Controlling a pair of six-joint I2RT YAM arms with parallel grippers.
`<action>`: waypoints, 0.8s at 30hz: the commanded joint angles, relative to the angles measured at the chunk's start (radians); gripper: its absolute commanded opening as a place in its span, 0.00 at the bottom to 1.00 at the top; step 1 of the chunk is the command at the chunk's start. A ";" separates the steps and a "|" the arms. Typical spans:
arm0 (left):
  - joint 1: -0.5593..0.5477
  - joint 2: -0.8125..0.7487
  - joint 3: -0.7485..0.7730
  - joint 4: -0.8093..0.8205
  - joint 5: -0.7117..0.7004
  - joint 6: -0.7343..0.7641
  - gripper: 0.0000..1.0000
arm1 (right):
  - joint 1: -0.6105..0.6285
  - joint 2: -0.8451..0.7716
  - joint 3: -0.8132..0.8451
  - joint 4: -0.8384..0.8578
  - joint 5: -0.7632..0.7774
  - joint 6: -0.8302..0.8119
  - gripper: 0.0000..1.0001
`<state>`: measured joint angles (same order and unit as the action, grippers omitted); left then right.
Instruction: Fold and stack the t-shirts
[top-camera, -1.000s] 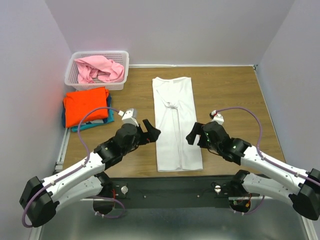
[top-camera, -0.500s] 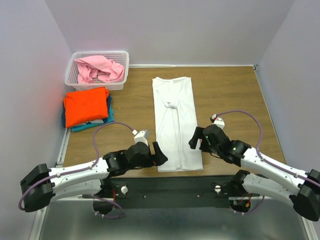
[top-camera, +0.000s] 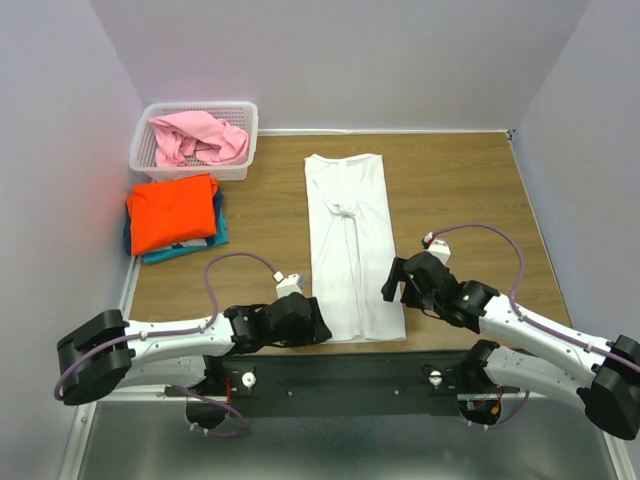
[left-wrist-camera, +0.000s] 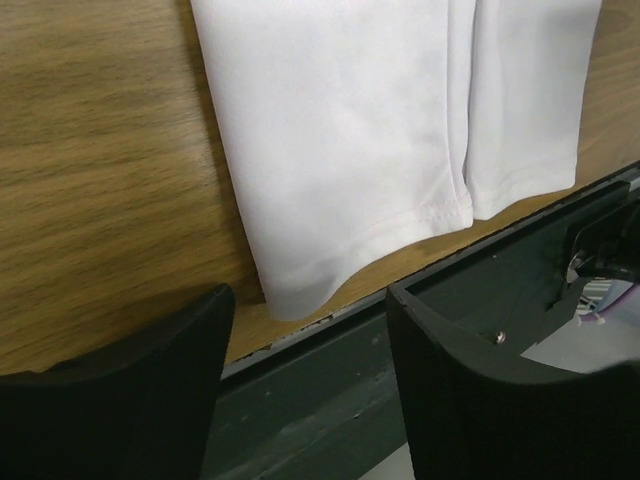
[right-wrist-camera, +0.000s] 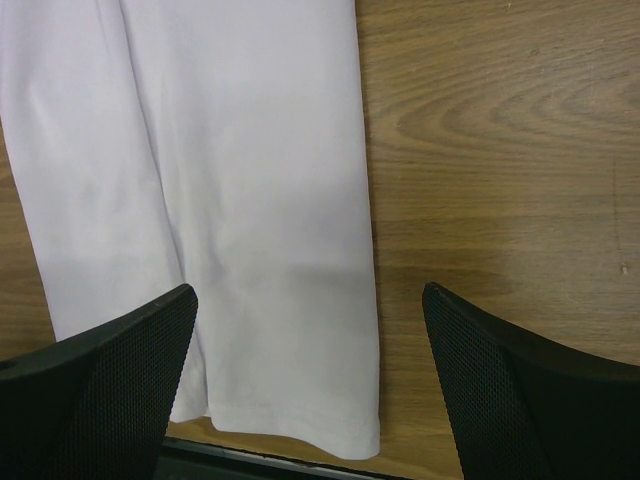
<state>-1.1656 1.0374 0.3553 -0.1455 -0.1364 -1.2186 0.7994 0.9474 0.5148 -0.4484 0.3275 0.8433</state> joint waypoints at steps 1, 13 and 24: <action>-0.008 0.058 0.013 -0.005 0.008 0.001 0.67 | 0.001 0.014 -0.004 -0.024 0.044 0.027 1.00; -0.017 0.121 0.034 0.006 0.015 0.014 0.23 | 0.003 0.013 -0.012 -0.033 0.038 0.034 1.00; -0.016 0.090 0.020 -0.009 0.001 0.002 0.00 | 0.003 -0.038 0.034 -0.236 -0.135 0.023 1.00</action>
<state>-1.1759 1.1484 0.3847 -0.1326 -0.1219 -1.2098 0.7994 0.9413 0.5213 -0.5602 0.2966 0.8658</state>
